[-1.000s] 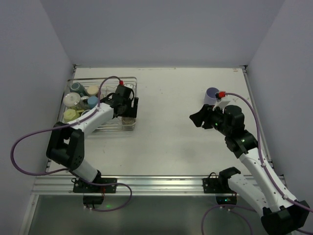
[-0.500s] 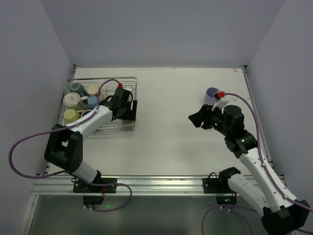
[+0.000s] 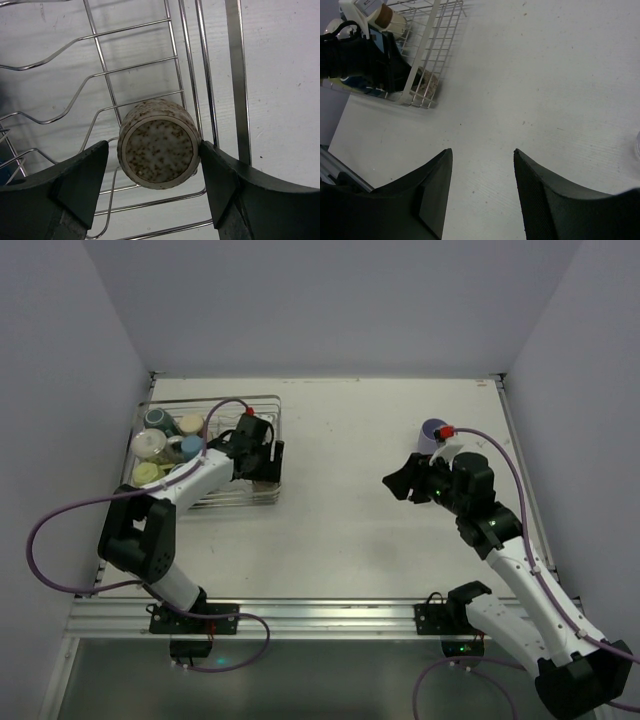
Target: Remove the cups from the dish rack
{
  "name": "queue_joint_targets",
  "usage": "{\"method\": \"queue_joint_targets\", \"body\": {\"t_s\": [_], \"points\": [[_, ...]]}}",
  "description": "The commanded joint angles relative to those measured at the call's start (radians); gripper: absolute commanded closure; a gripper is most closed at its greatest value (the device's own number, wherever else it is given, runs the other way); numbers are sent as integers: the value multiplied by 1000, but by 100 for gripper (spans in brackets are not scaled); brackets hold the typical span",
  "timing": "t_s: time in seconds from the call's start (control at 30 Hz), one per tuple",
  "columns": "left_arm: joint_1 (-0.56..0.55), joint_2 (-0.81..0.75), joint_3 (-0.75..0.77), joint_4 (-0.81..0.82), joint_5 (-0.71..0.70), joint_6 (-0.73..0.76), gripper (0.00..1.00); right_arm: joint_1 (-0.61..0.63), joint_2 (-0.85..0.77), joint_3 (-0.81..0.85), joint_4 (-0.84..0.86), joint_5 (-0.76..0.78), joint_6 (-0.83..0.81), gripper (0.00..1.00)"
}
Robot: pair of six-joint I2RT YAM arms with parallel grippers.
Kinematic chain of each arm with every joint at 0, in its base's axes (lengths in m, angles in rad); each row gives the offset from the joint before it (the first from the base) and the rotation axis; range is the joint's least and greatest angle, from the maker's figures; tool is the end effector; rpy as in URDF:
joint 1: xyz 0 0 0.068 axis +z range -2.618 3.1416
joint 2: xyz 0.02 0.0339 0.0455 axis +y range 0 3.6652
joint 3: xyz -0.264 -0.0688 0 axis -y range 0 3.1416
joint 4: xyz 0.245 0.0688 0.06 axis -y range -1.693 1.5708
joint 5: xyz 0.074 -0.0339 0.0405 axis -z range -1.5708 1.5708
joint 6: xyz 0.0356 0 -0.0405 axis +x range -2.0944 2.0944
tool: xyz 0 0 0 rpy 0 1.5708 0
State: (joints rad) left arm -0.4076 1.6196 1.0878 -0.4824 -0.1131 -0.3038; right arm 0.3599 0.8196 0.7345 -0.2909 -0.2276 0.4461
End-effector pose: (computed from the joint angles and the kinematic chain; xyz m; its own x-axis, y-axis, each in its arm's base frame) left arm 0.3066 -0.1280 0.2118 -0.8453 0.0412 -0.5328 0.0904 0.9937 -0.0666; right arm 0.1751 0.0745 0.3055 -0.5428 0.2448 -0.8034 -0.3384 0.8117 0.4761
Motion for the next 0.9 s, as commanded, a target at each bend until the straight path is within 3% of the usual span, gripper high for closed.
{"method": "queue_joint_targets", "body": {"t_s": [0.0, 0.13, 0.23, 0.3, 0.53, 0.77, 0.87], "points": [[-8, 117, -57, -62, -39, 32, 21, 4, 6, 54, 27, -13, -1, 45], [-11, 140, -57, -59, -59, 29, 22, 5, 16, 62, 33, -21, 0, 44], [-13, 128, -54, -48, -94, 25, 41, 5, 23, 59, 39, -26, 5, 42], [-13, 115, -55, -48, -99, 23, 47, 5, 21, 54, 42, -26, 3, 42], [-13, -18, -59, -48, -177, 8, 85, 7, 7, 48, 39, -24, 5, 41], [-11, -98, 18, -68, -356, -1, 93, 7, -7, 51, 30, -22, 6, 41], [-11, -93, 18, -47, -283, -6, 91, 7, -14, 57, 21, -19, 6, 41]]}}
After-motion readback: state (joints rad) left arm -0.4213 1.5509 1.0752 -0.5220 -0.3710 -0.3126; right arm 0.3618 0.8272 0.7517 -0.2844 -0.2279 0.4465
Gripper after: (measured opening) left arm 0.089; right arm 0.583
